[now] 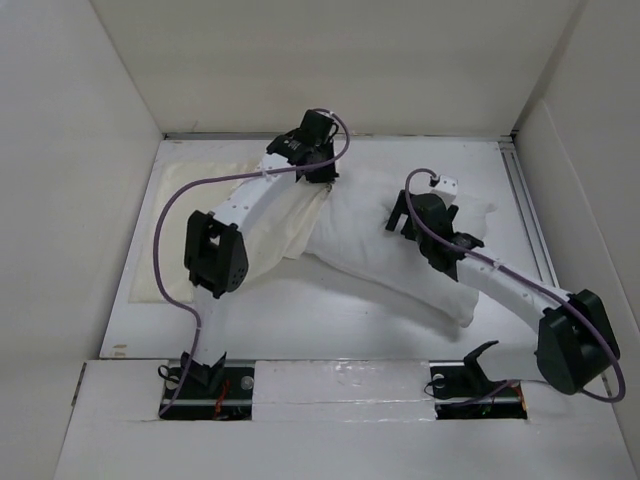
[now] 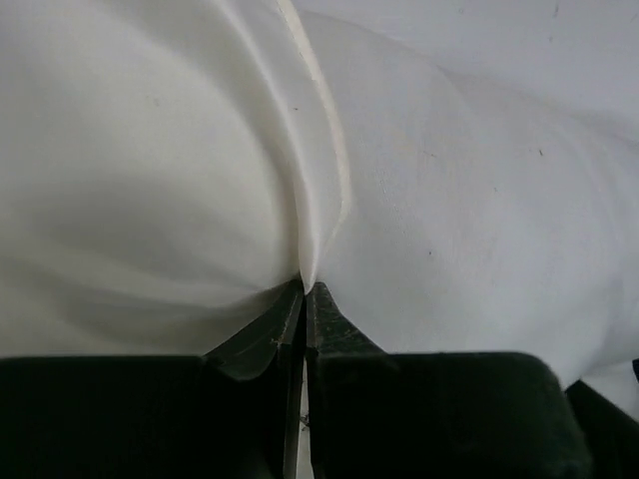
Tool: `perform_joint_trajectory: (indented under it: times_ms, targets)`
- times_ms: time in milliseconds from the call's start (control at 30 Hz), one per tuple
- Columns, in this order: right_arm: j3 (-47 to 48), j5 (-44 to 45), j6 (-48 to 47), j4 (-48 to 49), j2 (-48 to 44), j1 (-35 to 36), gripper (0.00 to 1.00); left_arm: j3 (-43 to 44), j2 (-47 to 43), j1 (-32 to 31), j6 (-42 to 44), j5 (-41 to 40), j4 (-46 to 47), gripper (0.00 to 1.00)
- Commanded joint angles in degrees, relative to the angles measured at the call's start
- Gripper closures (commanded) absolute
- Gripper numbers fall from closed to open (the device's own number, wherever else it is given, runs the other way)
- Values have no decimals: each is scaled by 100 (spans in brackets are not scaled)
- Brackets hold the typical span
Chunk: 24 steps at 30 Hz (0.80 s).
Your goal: Put the pillow into the pillowcase
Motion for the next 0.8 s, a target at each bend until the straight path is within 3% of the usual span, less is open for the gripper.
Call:
perform_joint_trajectory:
  times_ms: [0,133,233,433,633,767]
  targets:
    - [-420,-1158,363,222,113,404,1,709,483,-22,294,580,-387,100]
    - [-1202,-2941,503,2069,-9,1220,3,1667,1257,-154,558,896,-880,100]
    - [-1485,-3798,714,3080,-71,1687,4,2152,1460,-206,664,951,-1030,100]
    - [-1345,-4616,1048,3979,-19,2917,5,1355,609,-206,586,574,-803,100]
    - [-1379,-5024,1049,4051,-520,3095,0,-210,-692,-206,111,-454,-634,100]
    - [-1371,-4050,576,2587,-2011,2876,0,-1107,-1499,-137,-319,-1667,-634,96]
